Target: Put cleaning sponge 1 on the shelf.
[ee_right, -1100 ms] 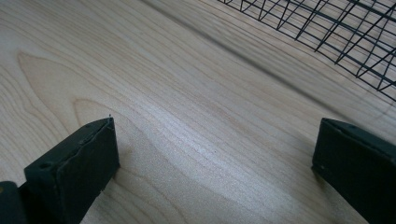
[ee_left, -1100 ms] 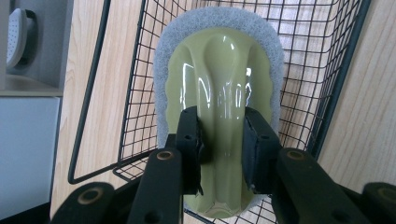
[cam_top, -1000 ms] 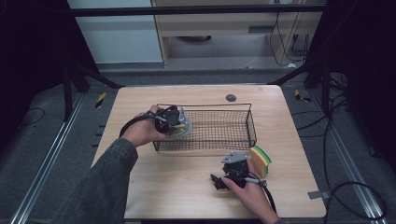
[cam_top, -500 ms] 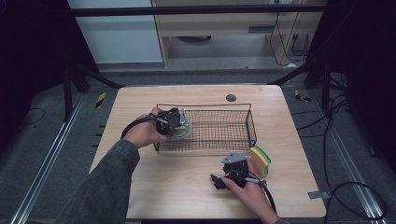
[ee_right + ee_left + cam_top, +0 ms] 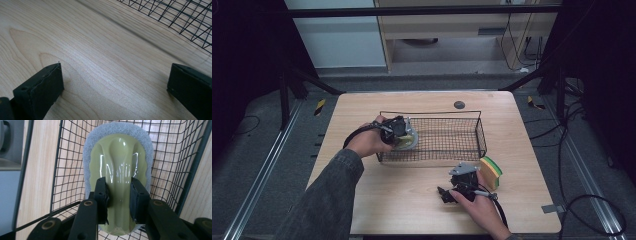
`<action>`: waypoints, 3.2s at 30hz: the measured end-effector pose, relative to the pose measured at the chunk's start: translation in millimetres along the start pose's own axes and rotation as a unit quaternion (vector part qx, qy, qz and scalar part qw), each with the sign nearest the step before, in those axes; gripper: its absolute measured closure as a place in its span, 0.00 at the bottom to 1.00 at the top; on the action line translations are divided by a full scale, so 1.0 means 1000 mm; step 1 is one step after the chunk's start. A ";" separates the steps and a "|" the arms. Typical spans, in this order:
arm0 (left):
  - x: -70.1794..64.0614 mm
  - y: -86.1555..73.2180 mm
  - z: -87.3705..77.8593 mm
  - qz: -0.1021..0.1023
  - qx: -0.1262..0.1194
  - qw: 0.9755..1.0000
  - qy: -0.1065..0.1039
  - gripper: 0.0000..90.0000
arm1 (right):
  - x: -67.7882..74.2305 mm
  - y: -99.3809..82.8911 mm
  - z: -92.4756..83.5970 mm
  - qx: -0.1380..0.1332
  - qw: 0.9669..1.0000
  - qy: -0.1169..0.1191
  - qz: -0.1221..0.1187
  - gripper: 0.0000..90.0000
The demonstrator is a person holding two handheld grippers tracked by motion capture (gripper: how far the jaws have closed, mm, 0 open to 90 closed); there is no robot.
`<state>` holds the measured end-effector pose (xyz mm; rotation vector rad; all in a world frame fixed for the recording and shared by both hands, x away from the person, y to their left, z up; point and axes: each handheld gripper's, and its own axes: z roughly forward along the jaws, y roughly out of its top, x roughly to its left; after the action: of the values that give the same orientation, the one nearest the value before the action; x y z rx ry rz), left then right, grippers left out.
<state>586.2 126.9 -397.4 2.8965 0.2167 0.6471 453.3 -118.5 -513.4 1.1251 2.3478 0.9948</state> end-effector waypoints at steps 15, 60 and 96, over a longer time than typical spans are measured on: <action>0.004 0.000 0.012 -0.008 0.008 1.000 -0.015 0.78 | 0.000 0.000 0.000 -0.001 1.000 0.000 0.000 0.01; 0.002 0.002 0.013 -0.041 -0.010 0.999 -0.033 0.66 | 0.000 0.000 0.000 -0.001 1.000 0.000 0.000 0.01; -0.023 -0.051 -0.054 -0.247 -0.183 0.950 0.050 0.07 | 0.034 0.032 -0.056 -0.003 0.998 0.014 -0.058 0.17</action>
<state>536.7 179.6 -368.1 2.3234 0.7216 0.6545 417.3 -102.5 -452.2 0.9656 2.4003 0.9812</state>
